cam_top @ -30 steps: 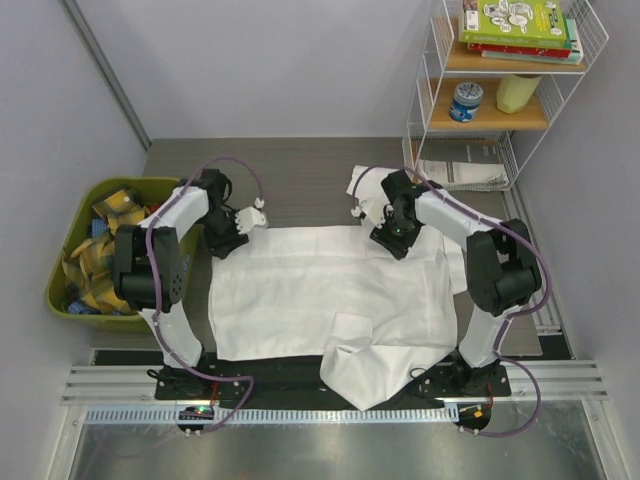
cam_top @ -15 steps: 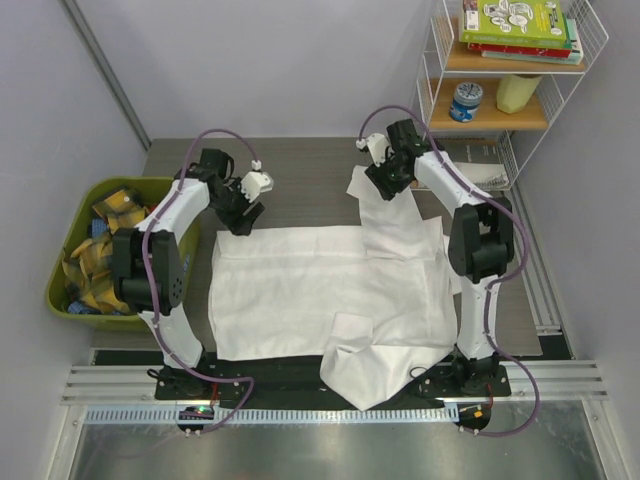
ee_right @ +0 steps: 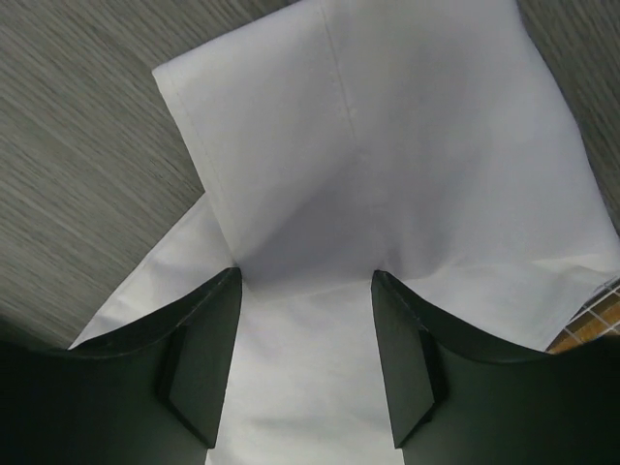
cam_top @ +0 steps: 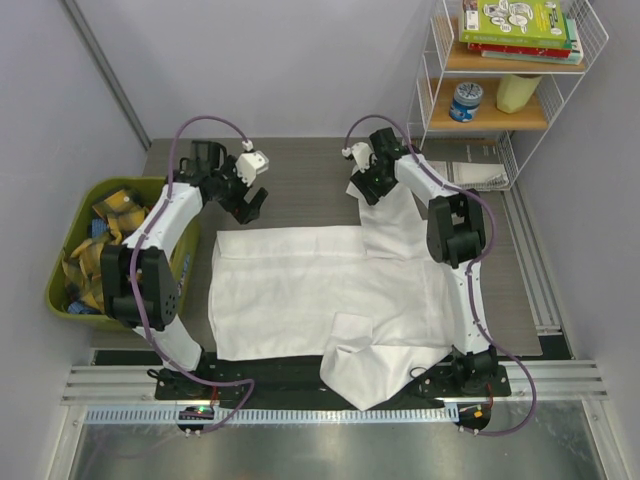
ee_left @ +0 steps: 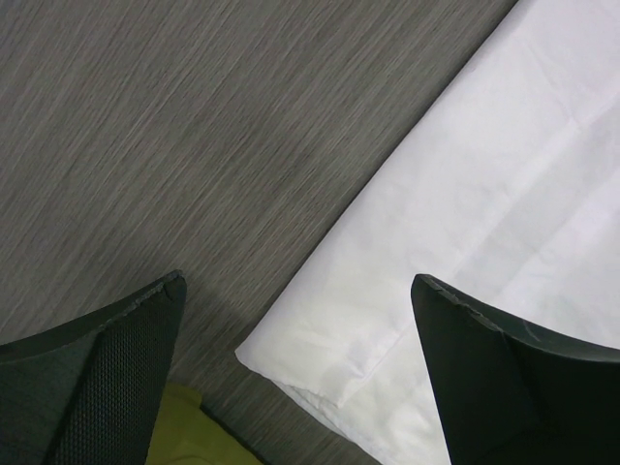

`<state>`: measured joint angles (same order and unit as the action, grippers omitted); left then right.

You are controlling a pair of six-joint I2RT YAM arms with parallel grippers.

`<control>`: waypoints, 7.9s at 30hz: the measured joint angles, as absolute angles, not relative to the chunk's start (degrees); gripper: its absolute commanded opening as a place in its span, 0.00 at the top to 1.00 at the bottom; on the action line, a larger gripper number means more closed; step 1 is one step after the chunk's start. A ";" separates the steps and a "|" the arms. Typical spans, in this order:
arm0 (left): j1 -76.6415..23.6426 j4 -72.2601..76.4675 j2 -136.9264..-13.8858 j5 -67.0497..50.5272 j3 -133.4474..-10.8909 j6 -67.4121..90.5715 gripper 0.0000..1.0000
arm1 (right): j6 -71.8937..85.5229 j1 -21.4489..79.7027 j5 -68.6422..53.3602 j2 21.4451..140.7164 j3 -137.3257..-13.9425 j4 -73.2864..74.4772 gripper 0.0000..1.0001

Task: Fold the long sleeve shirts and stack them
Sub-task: Fold the shirt

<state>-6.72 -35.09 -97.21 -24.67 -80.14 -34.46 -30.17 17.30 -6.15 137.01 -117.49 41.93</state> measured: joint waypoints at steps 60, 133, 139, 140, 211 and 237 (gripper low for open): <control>-52.49 -7.97 -85.67 -1.21 -75.81 -24.45 1.00 | -14.83 21.52 -30.83 81.56 -96.23 58.81 0.99; -19.27 -12.38 -72.29 -15.66 -43.20 4.54 0.56 | -34.76 3.62 -5.74 112.05 -79.70 43.22 0.64; -16.67 -18.59 -70.83 -13.72 -43.27 2.94 0.41 | -34.94 4.01 -9.04 110.37 -79.83 47.05 0.59; -16.23 -19.68 -70.30 -13.17 -43.33 2.42 0.41 | -34.94 4.12 -9.56 109.51 -79.94 47.97 0.58; -52.86 -20.16 -97.84 -39.16 -61.78 -9.04 0.62 | -40.51 11.40 -29.82 84.79 -63.35 68.95 0.24; -51.64 -21.15 -105.82 -21.89 -66.57 -24.80 0.40 | -40.91 9.37 -29.80 83.72 -63.07 68.99 0.24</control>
